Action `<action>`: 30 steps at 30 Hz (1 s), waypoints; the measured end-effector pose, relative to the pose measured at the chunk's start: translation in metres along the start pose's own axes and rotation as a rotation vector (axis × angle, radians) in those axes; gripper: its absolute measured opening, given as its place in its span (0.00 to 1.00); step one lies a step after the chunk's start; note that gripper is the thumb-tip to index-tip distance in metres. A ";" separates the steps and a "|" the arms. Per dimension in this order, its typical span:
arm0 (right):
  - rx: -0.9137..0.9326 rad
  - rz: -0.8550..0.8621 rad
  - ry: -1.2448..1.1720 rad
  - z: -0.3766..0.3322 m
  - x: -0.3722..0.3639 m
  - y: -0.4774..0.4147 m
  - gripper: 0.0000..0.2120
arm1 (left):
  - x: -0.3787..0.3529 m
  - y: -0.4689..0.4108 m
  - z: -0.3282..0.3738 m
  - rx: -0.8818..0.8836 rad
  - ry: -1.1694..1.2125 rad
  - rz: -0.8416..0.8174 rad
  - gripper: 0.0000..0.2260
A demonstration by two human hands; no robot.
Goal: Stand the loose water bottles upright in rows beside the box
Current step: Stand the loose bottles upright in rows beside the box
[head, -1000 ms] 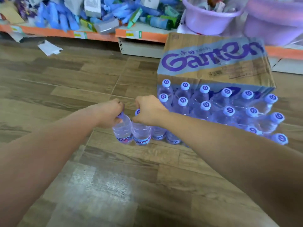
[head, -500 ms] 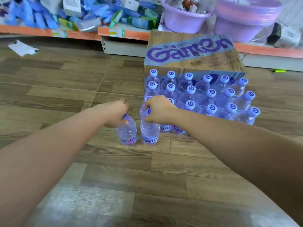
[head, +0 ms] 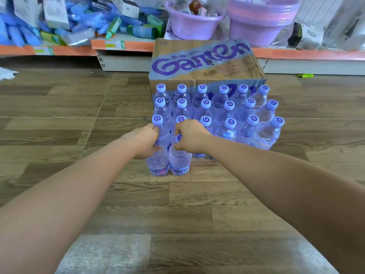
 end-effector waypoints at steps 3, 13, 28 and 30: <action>-0.010 0.020 -0.009 0.000 -0.002 0.000 0.11 | -0.003 0.000 0.002 0.009 0.052 0.023 0.17; -0.024 0.054 -0.127 0.006 -0.016 0.000 0.10 | -0.011 0.007 -0.013 0.077 0.294 0.133 0.18; -0.044 0.074 -0.133 0.009 -0.019 0.001 0.18 | -0.011 0.005 -0.020 0.057 0.363 0.180 0.17; -0.049 0.059 -0.120 0.009 -0.018 0.002 0.20 | -0.011 0.005 -0.020 0.058 0.372 0.171 0.17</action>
Point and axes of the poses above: each hand's wrist, its own y-axis away from the middle knuckle, its own x-axis out of the back of the hand, z = x × y, the point moved 5 cm from there along -y, towards the middle knuckle, and after that the axes turned 6 degrees about -x, right-handed, at the moved point
